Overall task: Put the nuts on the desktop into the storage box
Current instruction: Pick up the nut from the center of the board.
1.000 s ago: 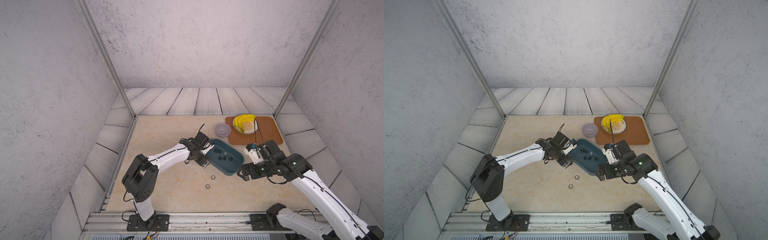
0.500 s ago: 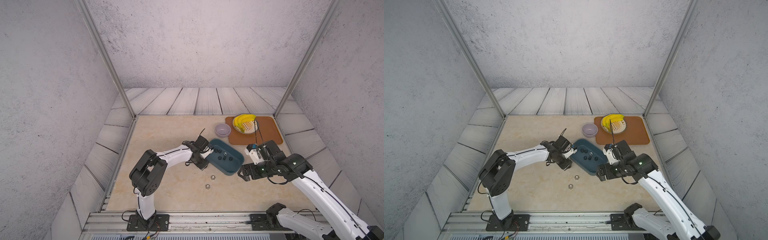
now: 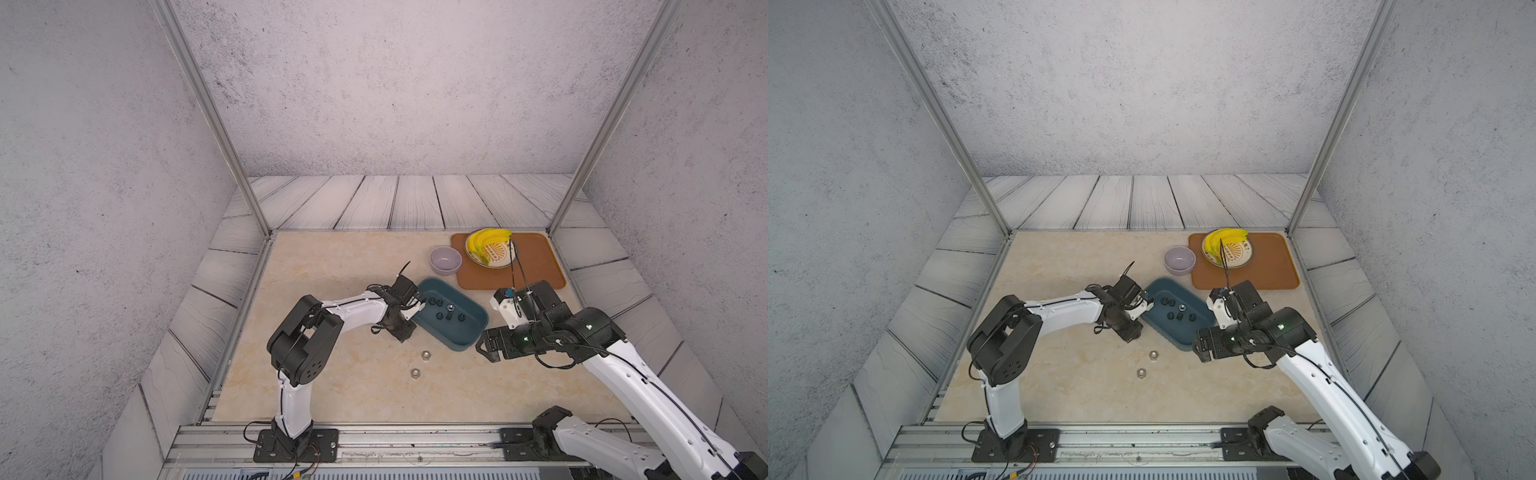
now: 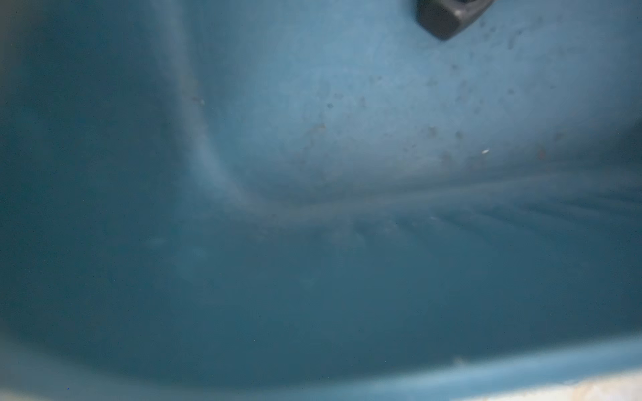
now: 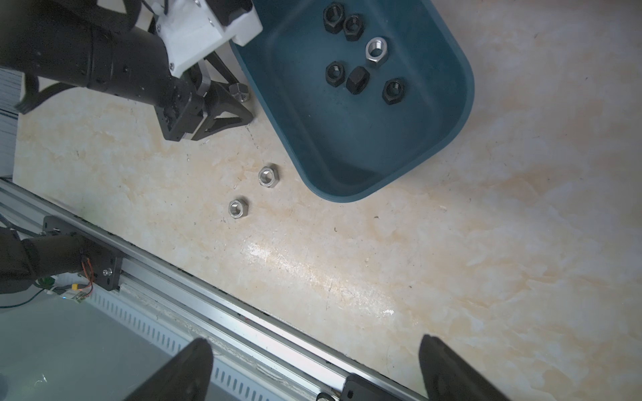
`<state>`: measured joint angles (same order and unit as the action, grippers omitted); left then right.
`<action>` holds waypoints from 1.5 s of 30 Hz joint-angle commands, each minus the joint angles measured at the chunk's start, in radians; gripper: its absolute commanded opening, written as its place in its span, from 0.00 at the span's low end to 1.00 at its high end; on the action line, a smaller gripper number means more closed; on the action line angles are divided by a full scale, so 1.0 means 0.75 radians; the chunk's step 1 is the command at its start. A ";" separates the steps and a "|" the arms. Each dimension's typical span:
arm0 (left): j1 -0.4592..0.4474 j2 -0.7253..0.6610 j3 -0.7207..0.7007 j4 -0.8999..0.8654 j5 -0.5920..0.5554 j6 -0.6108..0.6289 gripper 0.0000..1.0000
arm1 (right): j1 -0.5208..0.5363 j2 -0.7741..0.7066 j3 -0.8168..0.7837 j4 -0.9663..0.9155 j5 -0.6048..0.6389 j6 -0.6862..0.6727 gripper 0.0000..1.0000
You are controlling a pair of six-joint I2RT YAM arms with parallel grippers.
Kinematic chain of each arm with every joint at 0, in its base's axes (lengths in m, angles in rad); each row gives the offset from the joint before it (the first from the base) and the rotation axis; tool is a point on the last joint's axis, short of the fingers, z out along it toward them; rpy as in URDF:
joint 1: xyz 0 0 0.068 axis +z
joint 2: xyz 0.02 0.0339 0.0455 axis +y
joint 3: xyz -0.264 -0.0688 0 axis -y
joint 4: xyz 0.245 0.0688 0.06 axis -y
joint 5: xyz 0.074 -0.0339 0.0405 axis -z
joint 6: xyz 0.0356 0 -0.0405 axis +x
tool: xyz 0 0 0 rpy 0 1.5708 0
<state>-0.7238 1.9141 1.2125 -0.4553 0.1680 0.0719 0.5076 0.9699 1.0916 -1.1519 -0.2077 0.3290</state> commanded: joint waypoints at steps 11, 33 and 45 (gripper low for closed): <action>0.012 -0.013 -0.028 0.009 0.006 -0.008 0.14 | 0.004 -0.027 0.015 -0.015 0.000 0.028 0.97; 0.012 -0.398 0.153 -0.202 0.256 -0.098 0.10 | 0.004 -0.018 0.003 0.136 -0.104 0.033 0.98; 0.008 -0.249 0.310 -0.045 0.402 -0.198 0.10 | 0.004 -0.003 0.010 0.176 0.076 0.057 0.99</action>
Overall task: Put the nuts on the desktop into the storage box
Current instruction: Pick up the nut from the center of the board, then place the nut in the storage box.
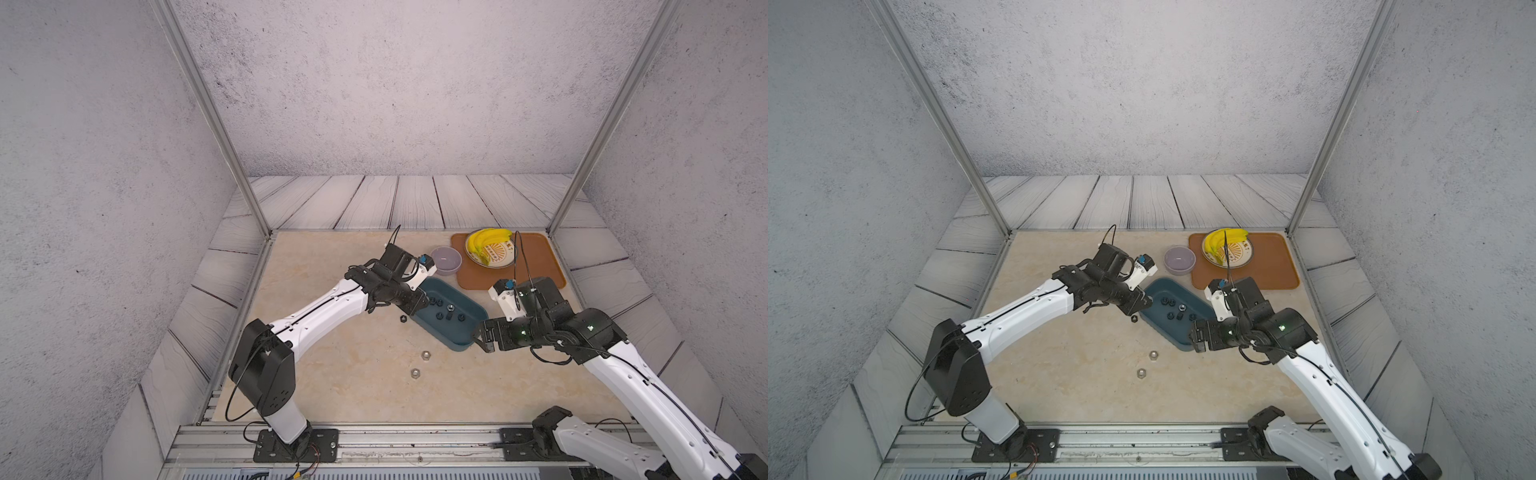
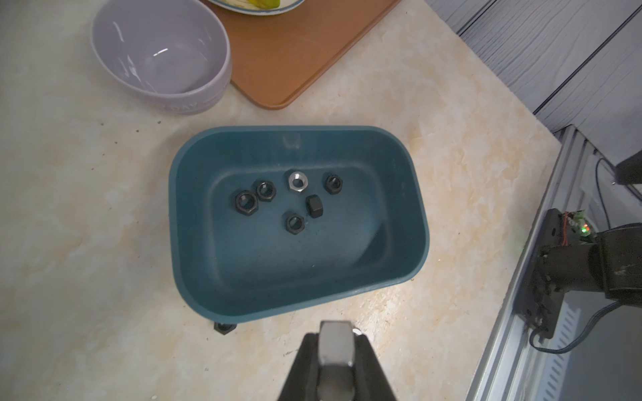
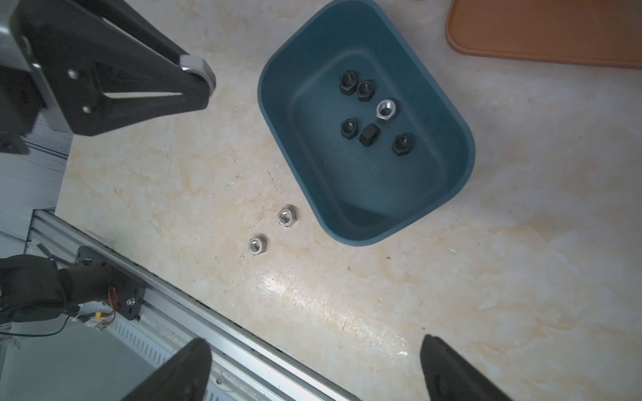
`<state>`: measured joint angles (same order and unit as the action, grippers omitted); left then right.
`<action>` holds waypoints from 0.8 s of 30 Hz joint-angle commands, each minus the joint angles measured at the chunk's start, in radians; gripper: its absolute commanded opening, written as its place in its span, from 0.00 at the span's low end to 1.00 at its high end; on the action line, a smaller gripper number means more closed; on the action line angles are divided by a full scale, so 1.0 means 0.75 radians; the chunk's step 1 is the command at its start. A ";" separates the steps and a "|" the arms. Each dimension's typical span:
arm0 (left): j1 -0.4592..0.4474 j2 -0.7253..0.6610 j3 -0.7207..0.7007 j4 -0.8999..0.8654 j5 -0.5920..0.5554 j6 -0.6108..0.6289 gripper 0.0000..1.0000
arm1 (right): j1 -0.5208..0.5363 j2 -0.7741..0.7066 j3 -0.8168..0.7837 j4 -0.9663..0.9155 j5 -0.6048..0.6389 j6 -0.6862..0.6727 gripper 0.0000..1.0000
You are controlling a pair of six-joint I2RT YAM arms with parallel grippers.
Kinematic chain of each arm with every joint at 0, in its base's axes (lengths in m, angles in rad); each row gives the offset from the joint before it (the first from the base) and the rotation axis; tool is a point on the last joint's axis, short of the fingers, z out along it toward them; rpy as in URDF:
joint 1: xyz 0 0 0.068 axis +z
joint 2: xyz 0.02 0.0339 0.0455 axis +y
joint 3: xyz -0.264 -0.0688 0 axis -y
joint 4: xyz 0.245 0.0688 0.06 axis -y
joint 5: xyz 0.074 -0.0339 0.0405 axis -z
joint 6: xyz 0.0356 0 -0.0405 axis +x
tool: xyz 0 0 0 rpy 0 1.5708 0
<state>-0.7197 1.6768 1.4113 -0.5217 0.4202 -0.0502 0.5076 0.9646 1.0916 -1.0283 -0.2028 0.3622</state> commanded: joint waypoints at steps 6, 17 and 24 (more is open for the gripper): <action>0.000 0.223 0.104 0.133 0.113 -0.125 0.09 | 0.004 0.003 -0.004 0.016 0.124 0.028 0.99; -0.041 0.444 0.153 0.289 0.241 -0.288 0.08 | 0.004 0.006 -0.068 0.047 0.234 0.080 0.99; -0.083 0.539 0.194 0.346 0.281 -0.340 0.09 | 0.004 0.021 -0.082 0.064 0.223 0.084 0.99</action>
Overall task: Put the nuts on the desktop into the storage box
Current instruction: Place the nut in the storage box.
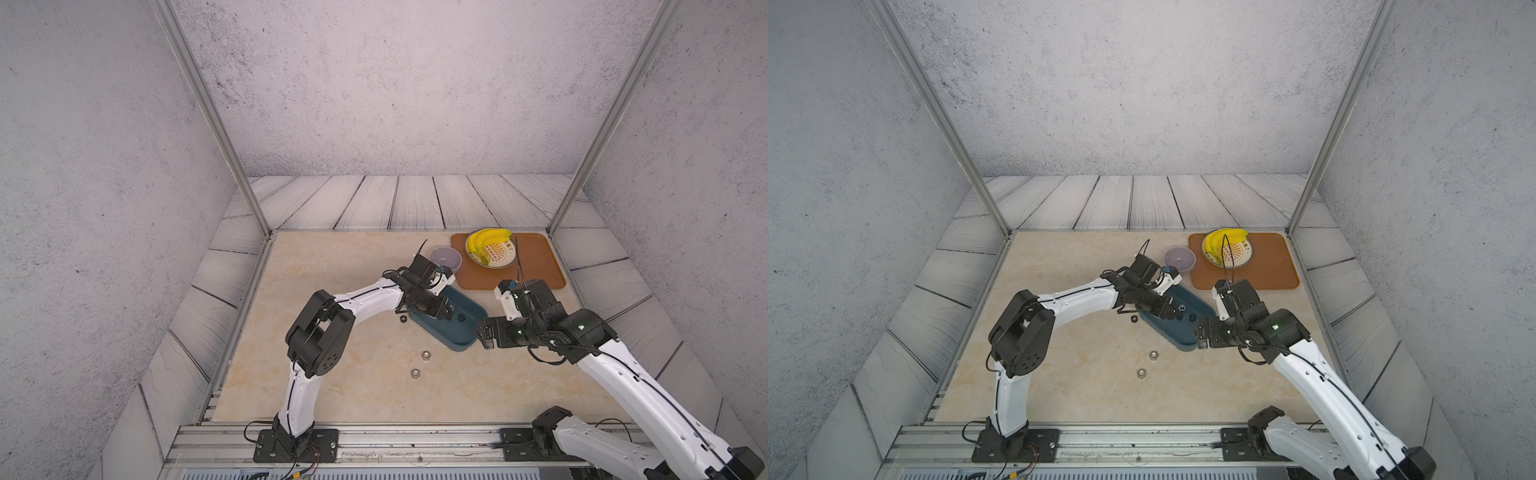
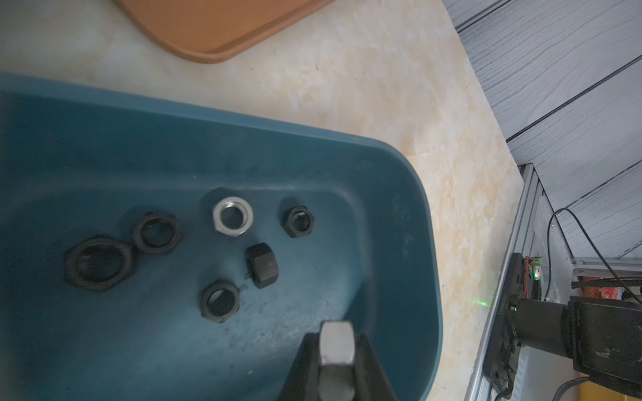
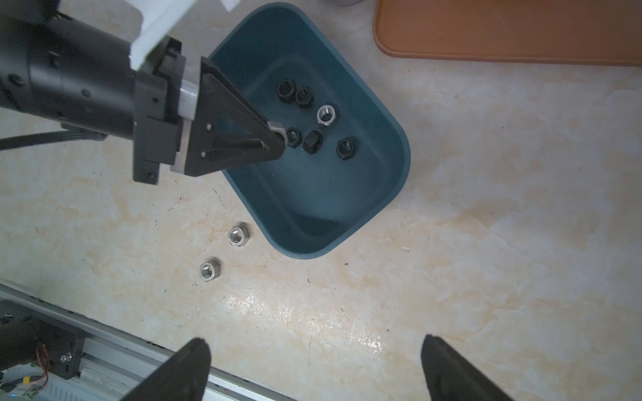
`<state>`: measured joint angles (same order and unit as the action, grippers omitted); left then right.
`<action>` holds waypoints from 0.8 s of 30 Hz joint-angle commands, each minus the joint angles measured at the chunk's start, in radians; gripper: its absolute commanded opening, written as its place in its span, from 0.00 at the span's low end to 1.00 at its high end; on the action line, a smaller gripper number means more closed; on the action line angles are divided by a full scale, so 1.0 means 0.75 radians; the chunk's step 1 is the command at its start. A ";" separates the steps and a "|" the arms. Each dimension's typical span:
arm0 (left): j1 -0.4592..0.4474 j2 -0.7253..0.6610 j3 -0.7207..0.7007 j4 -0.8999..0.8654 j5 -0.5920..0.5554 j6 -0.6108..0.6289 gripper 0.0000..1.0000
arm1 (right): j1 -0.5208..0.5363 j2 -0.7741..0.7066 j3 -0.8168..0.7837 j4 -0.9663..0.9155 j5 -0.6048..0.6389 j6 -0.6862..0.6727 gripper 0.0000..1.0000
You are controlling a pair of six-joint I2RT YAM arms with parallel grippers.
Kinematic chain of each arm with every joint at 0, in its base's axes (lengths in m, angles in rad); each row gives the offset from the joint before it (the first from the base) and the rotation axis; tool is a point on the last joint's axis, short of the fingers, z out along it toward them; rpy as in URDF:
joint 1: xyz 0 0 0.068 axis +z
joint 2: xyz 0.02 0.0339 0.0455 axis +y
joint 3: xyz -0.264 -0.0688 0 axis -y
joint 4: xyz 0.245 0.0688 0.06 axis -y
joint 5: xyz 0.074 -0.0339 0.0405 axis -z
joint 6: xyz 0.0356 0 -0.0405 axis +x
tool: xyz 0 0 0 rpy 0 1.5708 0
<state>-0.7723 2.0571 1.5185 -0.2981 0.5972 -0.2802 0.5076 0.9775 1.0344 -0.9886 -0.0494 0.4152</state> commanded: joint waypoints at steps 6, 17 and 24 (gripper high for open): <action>-0.026 0.090 0.084 0.040 0.020 -0.064 0.08 | 0.003 0.000 -0.011 0.015 0.021 0.015 0.99; -0.015 0.112 0.152 -0.103 -0.250 0.048 0.08 | 0.004 -0.029 -0.018 0.008 0.035 0.009 0.99; -0.015 0.190 0.224 -0.154 -0.252 0.049 0.07 | 0.004 -0.029 -0.015 0.001 0.037 0.000 0.99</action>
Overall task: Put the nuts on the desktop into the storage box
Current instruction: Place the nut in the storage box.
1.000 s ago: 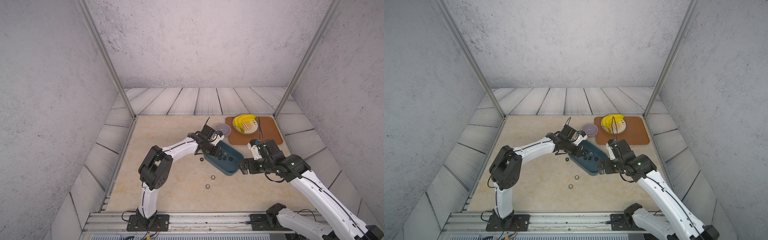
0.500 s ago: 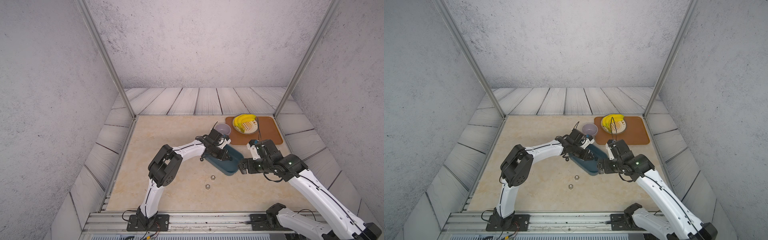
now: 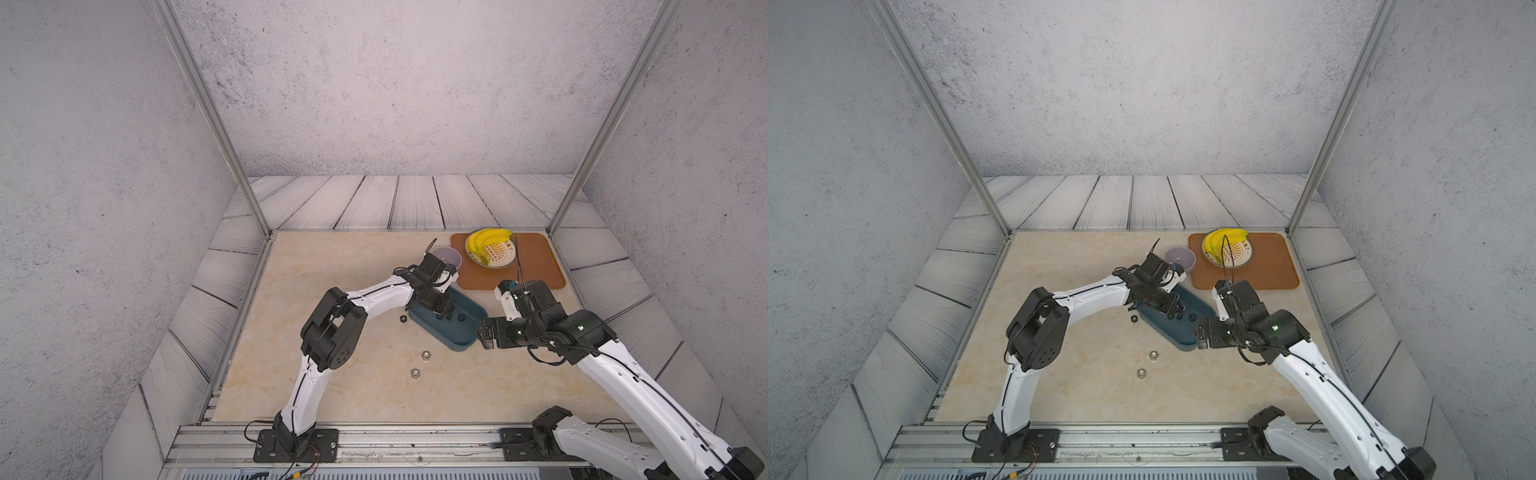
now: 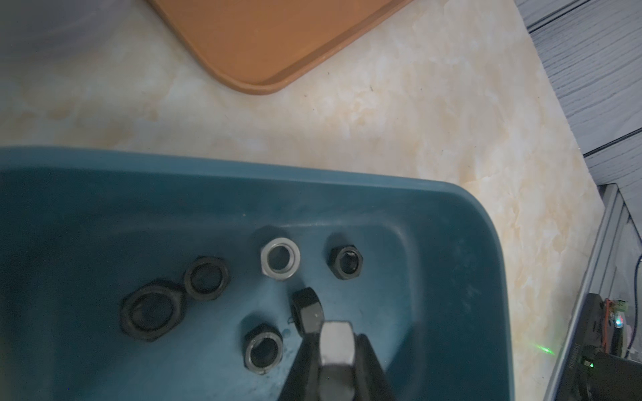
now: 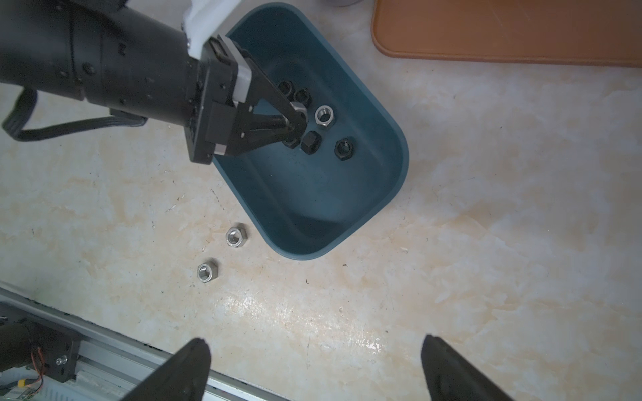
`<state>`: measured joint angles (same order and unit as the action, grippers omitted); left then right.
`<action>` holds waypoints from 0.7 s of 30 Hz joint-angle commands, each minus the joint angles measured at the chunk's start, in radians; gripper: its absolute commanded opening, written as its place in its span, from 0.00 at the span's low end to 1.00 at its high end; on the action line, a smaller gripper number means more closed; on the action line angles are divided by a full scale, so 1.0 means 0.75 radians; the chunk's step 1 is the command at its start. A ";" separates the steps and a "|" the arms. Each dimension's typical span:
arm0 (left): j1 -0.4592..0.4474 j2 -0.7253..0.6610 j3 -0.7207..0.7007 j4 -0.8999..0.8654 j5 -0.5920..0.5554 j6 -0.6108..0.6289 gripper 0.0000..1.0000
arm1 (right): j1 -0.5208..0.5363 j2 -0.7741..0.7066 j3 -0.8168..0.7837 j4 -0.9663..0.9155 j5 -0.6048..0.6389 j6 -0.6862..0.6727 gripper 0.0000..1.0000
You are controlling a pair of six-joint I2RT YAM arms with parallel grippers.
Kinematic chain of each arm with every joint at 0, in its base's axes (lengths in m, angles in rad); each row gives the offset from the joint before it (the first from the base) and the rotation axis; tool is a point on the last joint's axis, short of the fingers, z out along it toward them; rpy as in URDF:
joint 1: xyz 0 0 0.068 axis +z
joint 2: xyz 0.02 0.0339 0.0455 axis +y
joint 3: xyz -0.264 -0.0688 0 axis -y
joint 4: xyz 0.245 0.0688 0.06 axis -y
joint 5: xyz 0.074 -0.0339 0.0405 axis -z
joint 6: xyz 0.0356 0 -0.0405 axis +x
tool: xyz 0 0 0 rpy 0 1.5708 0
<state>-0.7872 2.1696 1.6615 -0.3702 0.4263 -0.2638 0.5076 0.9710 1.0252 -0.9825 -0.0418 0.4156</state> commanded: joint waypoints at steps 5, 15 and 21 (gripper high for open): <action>0.004 0.075 0.050 -0.086 -0.038 0.003 0.05 | 0.004 -0.017 0.001 -0.009 0.025 -0.004 0.99; -0.007 0.090 0.056 -0.040 0.119 -0.035 0.02 | 0.005 -0.021 0.004 -0.013 0.021 -0.010 0.99; -0.019 0.155 0.099 -0.040 0.190 -0.049 0.02 | 0.006 -0.021 0.004 -0.014 0.019 -0.012 0.99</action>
<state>-0.7944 2.2402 1.7004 -0.4065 0.5159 -0.2897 0.5076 0.9707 1.0252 -0.9829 -0.0418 0.4122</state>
